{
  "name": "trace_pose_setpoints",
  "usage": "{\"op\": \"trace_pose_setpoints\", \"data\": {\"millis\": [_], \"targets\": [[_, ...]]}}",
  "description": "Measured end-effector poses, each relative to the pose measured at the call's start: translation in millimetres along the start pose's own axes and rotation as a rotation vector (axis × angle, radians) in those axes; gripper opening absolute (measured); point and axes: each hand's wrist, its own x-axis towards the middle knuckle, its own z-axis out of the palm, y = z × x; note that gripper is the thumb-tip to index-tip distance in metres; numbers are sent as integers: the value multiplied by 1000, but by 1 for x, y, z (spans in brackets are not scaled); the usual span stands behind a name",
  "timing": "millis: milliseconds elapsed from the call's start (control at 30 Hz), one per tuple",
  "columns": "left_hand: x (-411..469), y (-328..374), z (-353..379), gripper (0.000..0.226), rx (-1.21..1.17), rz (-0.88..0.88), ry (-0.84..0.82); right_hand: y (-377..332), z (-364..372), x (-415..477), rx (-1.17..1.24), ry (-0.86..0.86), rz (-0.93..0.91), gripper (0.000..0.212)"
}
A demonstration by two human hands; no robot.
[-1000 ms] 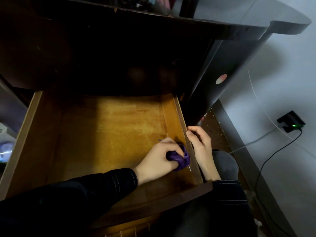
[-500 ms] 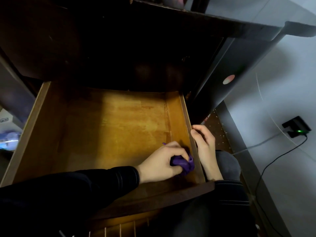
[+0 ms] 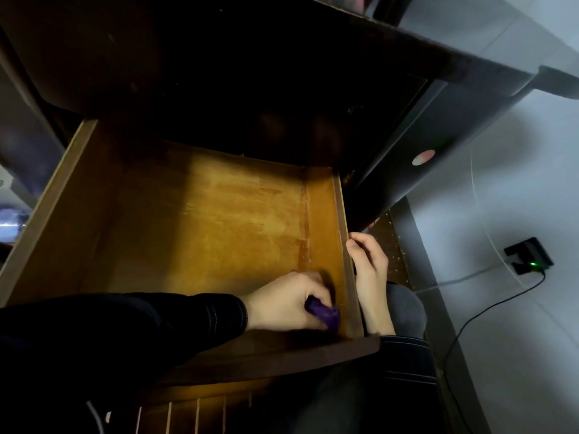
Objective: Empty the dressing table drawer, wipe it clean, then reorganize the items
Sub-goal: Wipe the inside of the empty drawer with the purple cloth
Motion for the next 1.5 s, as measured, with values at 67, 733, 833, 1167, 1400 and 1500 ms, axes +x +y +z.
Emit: {"op": "trace_pose_setpoints", "data": {"millis": [67, 733, 833, 1167, 1400, 1500], "targets": [[-2, -1, 3, 14, 87, 0, -70, -1, 0, -1, -16, 4, -7, 25], [6, 2, -4, 10, -102, 15, 265, 1, 0, 1, 18, 0, 10, 18], [-6, 12, 8, 9, -35, 87, 152, 1, 0, 0, 17, 10, 10, 19], [10, 15, -11, 6, 155, 17, 378, -3, 0, 0, 34, -15, -15, 13], [5, 17, -7, 6, 148, 53, 240, -3, 0, 0, 47, -2, 2, 16], [15, 17, -17, 7, 81, 16, 412, -5, 1, -1, 47, 5, 3, 14]]}}
